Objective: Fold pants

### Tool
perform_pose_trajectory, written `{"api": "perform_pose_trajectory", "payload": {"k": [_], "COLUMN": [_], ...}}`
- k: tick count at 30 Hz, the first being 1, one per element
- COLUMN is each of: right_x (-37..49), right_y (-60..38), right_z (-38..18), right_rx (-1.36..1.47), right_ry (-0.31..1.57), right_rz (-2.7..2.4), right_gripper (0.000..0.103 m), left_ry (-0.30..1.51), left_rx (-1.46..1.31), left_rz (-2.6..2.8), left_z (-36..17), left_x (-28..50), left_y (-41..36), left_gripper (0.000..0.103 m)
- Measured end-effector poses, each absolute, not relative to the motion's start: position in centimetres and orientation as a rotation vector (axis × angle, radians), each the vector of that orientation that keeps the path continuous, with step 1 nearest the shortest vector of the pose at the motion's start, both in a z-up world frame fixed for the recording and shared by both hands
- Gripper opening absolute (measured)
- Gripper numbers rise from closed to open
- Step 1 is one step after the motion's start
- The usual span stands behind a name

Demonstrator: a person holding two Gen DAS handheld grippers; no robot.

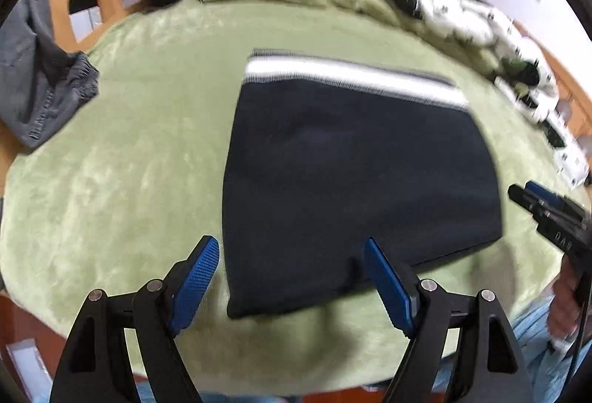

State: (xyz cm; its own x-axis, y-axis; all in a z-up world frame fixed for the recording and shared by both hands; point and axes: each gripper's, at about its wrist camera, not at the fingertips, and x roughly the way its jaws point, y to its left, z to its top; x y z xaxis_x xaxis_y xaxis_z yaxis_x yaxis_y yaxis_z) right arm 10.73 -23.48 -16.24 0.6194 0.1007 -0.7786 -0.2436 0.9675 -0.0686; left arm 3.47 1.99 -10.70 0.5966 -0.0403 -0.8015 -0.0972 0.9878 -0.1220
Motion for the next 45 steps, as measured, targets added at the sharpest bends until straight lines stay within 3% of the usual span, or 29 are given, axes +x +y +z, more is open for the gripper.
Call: {"api": "perform_pose_trajectory", "payload": {"k": [9, 16, 18, 22, 45], "right_x": [2.7, 0.3, -0.3, -2.0, -1.8], "right_y": [-22.7, -22.0, -21.5, -21.1, -24.1], "right_z": [-9.9, -8.6, -8.7, -8.6, -9.7], "right_rx": [-0.126, -0.114, -0.115, -0.126, -0.047], "right_ry": [0.71, 0.698, 0.704, 0.658, 0.69], "right_rz": [0.183, 0.192, 0.194, 0.197, 0.159], "right_gripper": [0.061, 0.062, 0.083, 0.096, 0.096], "left_ry": [0.712, 0.695, 0.698, 0.703, 0.737], "left_rx": [-0.126, -0.144, -0.159, -0.113, -0.1], "left_rz": [0.046, 0.027, 0.01, 0.013, 0.016], "left_z": [-4.7, -3.9, -4.0, -4.3, -5.4], "left_x": [-2.5, -4.5, -5.1, -5.8, -6.5], "left_y": [1.0, 1.2, 0.7, -0.3, -1.4], "left_gripper": [0.081, 0.084, 0.085, 0.088, 0.088]}}
